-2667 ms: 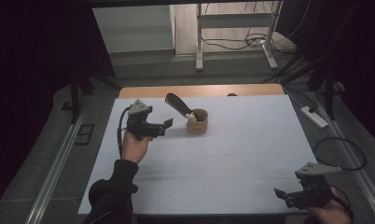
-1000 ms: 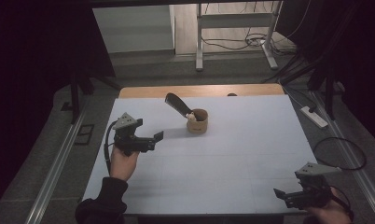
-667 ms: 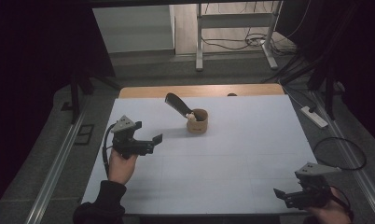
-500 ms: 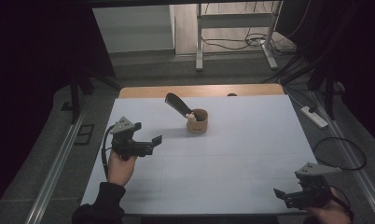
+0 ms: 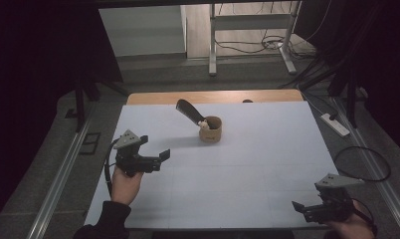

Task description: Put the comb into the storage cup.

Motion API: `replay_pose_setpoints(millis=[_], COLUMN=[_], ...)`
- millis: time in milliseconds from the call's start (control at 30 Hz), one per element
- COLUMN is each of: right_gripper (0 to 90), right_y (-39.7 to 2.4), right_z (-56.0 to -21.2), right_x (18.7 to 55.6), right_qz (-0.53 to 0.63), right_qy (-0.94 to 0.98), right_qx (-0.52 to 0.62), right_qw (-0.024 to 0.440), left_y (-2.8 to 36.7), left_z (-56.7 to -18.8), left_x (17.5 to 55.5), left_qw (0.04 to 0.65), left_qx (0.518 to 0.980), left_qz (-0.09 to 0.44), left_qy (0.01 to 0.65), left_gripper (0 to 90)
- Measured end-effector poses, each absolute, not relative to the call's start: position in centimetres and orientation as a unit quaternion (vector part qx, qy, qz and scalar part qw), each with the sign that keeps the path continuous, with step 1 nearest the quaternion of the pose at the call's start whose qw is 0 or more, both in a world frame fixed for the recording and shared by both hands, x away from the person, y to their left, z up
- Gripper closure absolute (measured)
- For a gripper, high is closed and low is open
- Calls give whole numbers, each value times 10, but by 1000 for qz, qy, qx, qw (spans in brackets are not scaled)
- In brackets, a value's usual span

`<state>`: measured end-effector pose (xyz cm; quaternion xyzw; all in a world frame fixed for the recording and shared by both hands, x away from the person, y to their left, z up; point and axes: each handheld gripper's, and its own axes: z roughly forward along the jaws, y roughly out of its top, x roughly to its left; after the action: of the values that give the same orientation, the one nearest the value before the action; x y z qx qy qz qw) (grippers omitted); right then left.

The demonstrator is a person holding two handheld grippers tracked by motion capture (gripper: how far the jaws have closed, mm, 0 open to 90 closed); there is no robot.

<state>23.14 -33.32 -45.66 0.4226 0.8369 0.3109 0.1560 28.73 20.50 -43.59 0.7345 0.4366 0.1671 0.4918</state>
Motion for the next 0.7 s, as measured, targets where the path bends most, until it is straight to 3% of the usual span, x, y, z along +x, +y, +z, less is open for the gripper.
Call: replay_pose_setpoints(millis=[700], right_gripper=[0], right_y=[-333], right_z=[-457], right_x=[231], right_qz=[309], right_qy=[838], right_qx=[421], right_qw=[159], left_y=[210], left_z=[-439], left_x=[263], left_qw=[488], left_qx=[729], left_qz=[159], left_qy=[452], left_gripper=[0])
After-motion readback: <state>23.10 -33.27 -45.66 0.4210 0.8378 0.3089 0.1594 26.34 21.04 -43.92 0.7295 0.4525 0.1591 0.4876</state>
